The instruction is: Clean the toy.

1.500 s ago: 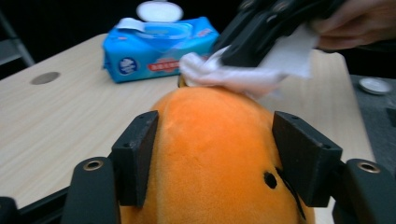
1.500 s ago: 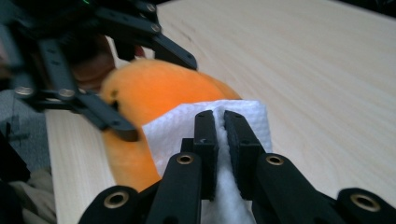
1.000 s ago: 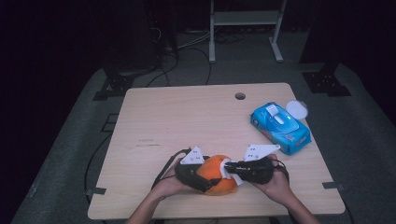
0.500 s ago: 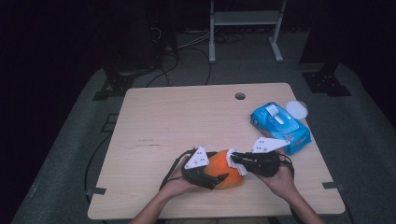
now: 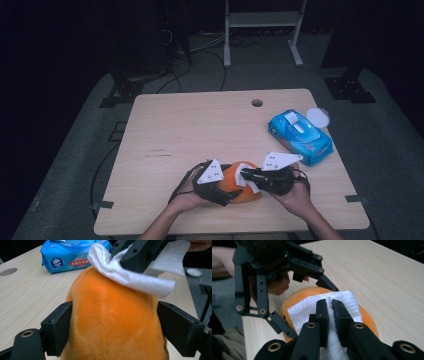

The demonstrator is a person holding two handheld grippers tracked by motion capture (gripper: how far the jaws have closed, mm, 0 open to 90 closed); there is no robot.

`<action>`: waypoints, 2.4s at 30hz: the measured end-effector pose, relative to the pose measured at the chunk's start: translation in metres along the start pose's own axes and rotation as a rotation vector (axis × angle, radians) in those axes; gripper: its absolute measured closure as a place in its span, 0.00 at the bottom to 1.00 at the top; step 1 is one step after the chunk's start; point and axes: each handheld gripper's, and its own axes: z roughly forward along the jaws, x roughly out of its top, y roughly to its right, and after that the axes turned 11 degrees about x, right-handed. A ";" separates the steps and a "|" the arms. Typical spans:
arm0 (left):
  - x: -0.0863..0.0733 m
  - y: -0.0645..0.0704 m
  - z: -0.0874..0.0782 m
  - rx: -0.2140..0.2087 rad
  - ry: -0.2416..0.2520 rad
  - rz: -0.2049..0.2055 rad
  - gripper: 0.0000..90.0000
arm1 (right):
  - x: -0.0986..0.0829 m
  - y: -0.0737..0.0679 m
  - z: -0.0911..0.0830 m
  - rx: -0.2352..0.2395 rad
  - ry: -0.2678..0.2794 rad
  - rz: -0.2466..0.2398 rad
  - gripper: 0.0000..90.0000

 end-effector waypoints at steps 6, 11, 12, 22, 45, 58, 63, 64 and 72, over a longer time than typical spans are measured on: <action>-0.001 -0.008 -0.003 -0.003 -0.011 -0.088 0.21 | -0.009 0.014 -0.009 -0.022 0.002 0.052 0.92; 0.007 0.009 0.000 0.002 0.001 0.026 0.26 | 0.000 0.002 -0.005 0.017 0.022 0.030 0.92; 0.009 0.013 0.000 0.002 0.010 0.056 0.26 | 0.003 -0.003 -0.001 0.031 0.022 0.011 0.92; -0.002 0.005 -0.004 -0.005 -0.004 0.040 0.26 | 0.002 0.000 -0.007 -0.019 0.000 -0.005 0.93; 0.000 0.016 0.003 -0.014 -0.006 0.099 0.18 | 0.006 -0.014 0.011 0.057 -0.002 -0.012 0.92; -0.010 -0.005 -0.001 -0.043 -0.045 -0.025 0.17 | -0.013 0.013 -0.015 -0.010 0.010 0.072 0.93; -0.009 -0.006 -0.001 -0.033 -0.057 -0.031 0.17 | -0.009 0.008 -0.013 -0.028 -0.009 0.033 0.93; -0.010 -0.007 -0.001 -0.029 -0.058 -0.039 0.17 | -0.010 0.009 -0.015 -0.031 -0.004 0.041 0.93; -0.016 -0.015 -0.002 -0.026 -0.072 -0.098 0.17 | -0.020 0.026 -0.032 -0.094 0.008 0.092 0.93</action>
